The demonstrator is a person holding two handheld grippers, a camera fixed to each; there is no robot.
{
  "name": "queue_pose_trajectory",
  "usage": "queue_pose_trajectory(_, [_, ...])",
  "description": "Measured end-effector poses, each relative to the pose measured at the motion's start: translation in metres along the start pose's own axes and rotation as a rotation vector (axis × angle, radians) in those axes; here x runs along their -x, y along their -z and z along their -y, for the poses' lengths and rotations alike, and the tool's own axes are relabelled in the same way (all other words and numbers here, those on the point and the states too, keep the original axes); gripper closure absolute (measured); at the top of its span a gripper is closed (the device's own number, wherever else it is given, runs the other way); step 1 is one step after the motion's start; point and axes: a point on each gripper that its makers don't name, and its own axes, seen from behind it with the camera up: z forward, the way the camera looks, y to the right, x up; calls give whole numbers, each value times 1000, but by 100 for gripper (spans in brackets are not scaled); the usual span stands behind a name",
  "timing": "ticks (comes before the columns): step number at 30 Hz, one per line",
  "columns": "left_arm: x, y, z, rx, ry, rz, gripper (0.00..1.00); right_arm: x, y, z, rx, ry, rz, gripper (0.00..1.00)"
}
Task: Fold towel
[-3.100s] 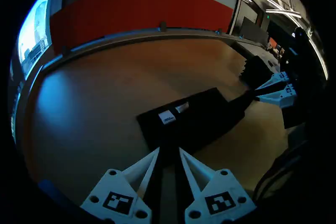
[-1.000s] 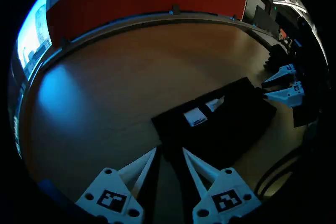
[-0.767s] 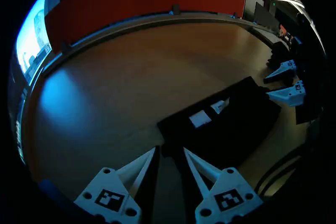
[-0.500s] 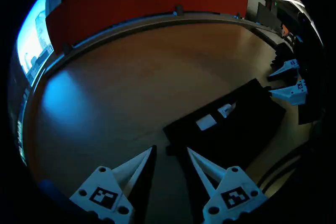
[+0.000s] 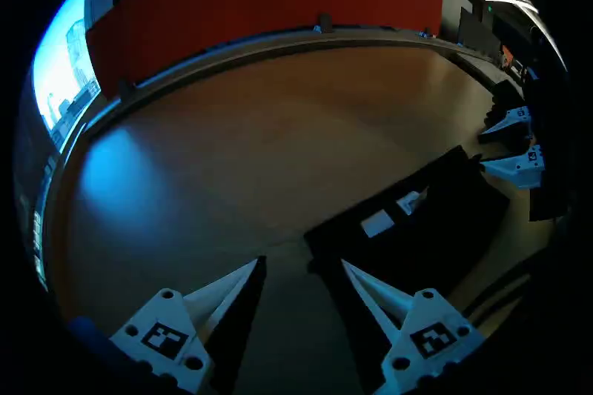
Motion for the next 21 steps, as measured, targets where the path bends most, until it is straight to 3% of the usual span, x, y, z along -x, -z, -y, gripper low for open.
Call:
queue_pose_trajectory(2, [0,1,2,-3,1,0,31,-1,0,-2,5,-3,-2,18])
queue_pose_trajectory(4, [-1,2,4,-8,3,-4,20,-3,0,-3,7,-4,-6,15])
queue_pose_trajectory(8, [-3,6,8,-19,8,-16,19,-4,3,-3,7,1,-14,9])
queue_pose_trajectory(10, [-3,7,9,-20,11,-18,9,-4,4,-3,7,6,-15,2])
queue_pose_trajectory(12, [-3,9,10,-19,15,-19,7,-3,6,-2,7,11,-15,3])
queue_pose_trajectory(21, [10,27,3,-6,46,-25,6,12,21,18,-35,5,-19,2])
